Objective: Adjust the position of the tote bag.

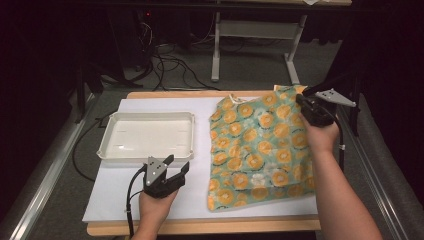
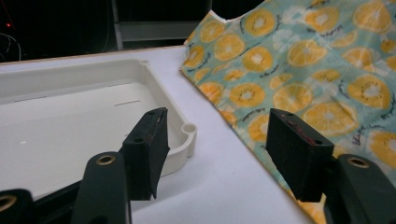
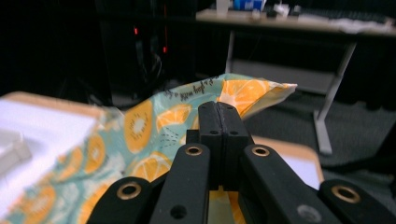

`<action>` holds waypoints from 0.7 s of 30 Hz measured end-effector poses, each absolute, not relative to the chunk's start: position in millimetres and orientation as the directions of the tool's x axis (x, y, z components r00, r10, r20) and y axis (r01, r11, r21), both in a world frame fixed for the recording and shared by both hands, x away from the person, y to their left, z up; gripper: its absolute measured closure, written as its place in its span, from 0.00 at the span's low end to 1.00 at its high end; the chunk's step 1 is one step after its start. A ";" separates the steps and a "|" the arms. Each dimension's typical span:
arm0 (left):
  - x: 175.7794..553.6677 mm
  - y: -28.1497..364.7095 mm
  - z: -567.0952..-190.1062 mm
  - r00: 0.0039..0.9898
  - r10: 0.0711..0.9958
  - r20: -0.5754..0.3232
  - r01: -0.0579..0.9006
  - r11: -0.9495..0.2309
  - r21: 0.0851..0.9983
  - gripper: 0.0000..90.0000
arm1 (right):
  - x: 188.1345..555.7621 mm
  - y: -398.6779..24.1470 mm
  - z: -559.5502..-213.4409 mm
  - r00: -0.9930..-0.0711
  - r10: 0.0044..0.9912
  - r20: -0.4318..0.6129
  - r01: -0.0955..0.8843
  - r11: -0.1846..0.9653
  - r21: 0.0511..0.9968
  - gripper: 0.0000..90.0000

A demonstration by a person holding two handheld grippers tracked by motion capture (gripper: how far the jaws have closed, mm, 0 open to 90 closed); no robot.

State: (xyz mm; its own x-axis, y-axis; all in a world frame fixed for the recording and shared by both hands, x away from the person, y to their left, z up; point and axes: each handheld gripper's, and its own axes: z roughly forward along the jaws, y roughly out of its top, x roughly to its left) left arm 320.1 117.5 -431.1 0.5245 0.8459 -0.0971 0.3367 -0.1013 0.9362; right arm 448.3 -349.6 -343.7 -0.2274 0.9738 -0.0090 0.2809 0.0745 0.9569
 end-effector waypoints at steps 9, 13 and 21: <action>317.9 116.3 -428.5 0.531 0.842 -0.091 0.316 -0.097 0.944 0.44 | 424.7 -337.5 -310.8 -0.254 0.966 -0.044 0.124 0.077 0.989 1.00; 314.6 111.2 -425.7 0.542 0.836 -0.086 0.298 -0.095 0.950 0.44 | 402.4 -332.2 -312.8 -0.297 0.953 -0.052 0.086 0.081 0.993 1.00; 302.3 95.0 -415.2 0.583 0.805 -0.113 0.254 -0.048 0.966 0.42 | 337.3 -317.8 -318.8 -0.422 0.903 -0.082 0.013 0.097 0.995 1.00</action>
